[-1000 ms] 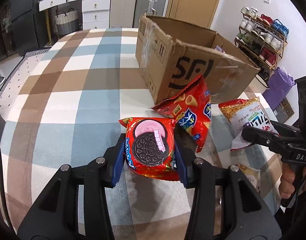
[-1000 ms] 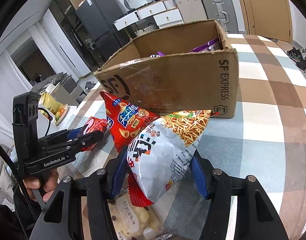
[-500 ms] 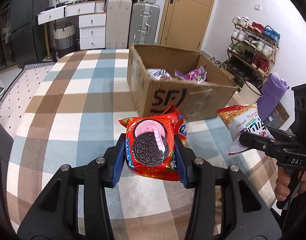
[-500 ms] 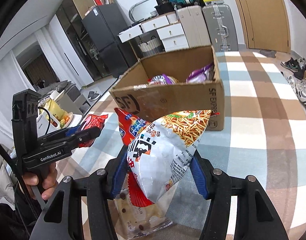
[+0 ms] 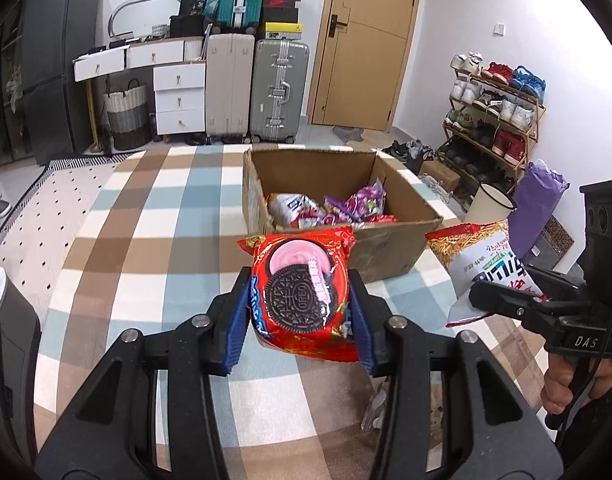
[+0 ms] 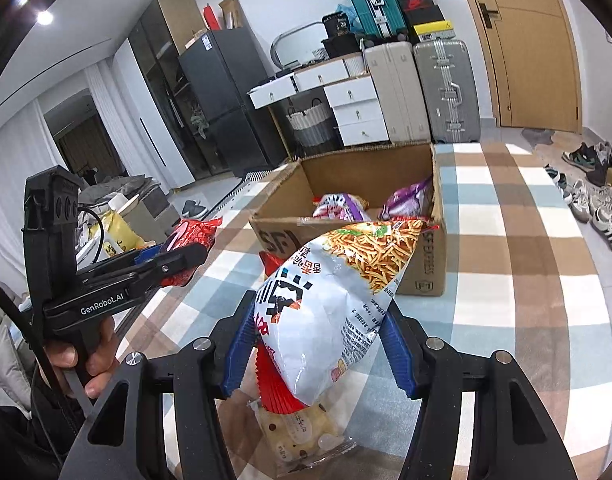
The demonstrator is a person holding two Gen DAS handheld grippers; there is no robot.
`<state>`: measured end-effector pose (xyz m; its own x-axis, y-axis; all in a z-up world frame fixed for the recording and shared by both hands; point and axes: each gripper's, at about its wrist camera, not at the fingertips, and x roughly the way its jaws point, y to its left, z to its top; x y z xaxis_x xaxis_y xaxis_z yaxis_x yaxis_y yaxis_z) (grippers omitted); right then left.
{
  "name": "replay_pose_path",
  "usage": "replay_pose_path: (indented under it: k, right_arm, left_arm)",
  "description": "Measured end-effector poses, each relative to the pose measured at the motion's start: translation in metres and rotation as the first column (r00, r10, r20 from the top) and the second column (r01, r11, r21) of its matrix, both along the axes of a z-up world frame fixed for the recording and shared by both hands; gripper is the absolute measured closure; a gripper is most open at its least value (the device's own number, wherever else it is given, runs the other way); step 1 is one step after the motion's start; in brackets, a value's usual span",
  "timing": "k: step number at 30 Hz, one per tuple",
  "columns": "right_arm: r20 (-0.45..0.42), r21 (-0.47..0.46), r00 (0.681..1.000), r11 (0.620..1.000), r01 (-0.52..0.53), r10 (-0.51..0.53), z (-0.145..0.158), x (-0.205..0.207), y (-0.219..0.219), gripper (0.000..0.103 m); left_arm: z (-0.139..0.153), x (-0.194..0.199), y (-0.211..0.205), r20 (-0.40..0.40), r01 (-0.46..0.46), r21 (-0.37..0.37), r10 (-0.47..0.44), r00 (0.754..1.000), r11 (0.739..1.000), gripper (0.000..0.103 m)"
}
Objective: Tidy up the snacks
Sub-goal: 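Carry both bags into the cardboard box and open both grippers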
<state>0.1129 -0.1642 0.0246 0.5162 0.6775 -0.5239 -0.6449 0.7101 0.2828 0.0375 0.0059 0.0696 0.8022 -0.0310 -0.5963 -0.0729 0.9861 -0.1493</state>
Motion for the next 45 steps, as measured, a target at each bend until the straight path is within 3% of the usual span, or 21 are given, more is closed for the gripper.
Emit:
replay_pose_path:
  k: [21,45]
  right_arm:
    - [0.037,0.008,0.999,0.999,0.035,-0.035,0.025,0.032,0.007,0.044]
    - [0.025,0.0,0.999,0.999,0.041,-0.041,0.026,0.096,0.026,0.044]
  left_arm:
    - [0.024,0.066,-0.004,0.02,0.051,0.011,-0.052,0.998,0.999,0.061]
    - [0.005,0.153,0.002,-0.016,0.066,0.011,-0.066,0.998,0.998,0.061]
